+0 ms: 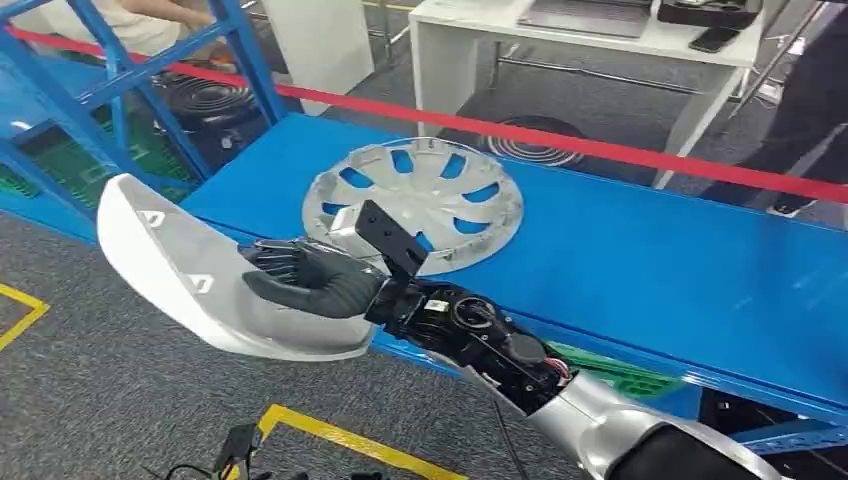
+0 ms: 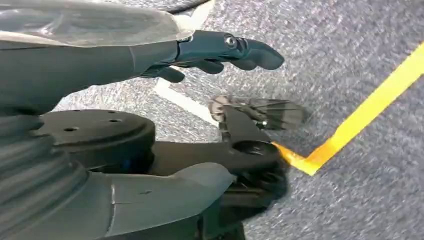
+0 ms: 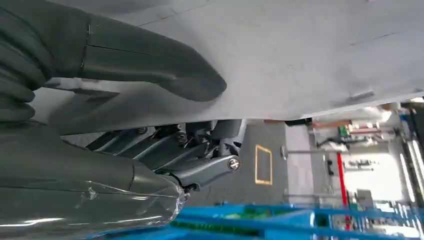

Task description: Take the parts from the cabinet and place them on the table.

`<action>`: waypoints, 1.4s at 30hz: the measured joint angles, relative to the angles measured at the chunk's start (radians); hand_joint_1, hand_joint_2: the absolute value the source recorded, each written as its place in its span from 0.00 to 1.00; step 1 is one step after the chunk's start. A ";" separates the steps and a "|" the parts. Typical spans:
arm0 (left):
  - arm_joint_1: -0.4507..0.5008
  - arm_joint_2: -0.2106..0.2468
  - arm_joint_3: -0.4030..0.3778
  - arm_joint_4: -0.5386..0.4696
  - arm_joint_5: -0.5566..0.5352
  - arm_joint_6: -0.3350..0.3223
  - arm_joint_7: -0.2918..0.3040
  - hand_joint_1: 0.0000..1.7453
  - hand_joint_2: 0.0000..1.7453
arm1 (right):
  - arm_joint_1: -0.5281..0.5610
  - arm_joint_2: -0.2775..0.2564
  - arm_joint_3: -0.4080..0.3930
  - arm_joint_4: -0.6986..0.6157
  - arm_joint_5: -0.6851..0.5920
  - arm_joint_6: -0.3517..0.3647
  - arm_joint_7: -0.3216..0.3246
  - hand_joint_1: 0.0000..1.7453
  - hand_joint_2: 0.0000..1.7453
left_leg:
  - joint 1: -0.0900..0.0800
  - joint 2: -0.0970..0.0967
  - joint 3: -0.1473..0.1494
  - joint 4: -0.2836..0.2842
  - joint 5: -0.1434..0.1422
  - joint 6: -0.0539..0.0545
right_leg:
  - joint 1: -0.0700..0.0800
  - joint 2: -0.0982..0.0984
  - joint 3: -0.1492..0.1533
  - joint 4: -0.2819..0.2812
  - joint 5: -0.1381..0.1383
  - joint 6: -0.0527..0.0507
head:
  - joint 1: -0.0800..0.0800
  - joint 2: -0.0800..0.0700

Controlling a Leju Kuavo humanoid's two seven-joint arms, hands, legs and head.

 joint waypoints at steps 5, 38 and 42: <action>-0.002 0.000 0.001 0.000 0.000 0.000 0.000 0.00 1.00 | -0.003 0.000 -0.002 0.000 0.000 0.000 0.000 1.00 1.00 | -0.015 0.022 0.046 -0.098 0.016 0.038 | 0.015 -0.047 0.017 0.003 -0.022 0.028 | 0.006 0.000; 0.034 0.022 0.021 0.000 0.019 -0.002 0.009 0.00 1.00 | 0.040 -0.099 -0.122 -0.083 -0.013 -0.121 -0.025 1.00 1.00 | -0.012 0.002 0.051 -0.097 0.011 0.057 | 0.008 0.012 0.001 0.034 -0.043 0.041 | 0.017 0.000; 0.030 0.010 0.023 0.000 0.018 -0.013 0.009 0.00 1.00 | 0.070 -0.136 -0.153 -0.124 -0.010 -0.143 -0.010 1.00 1.00 | -0.018 -0.044 0.052 -0.096 0.011 0.075 | 0.010 0.067 -0.140 0.331 -0.174 0.043 | 0.031 0.000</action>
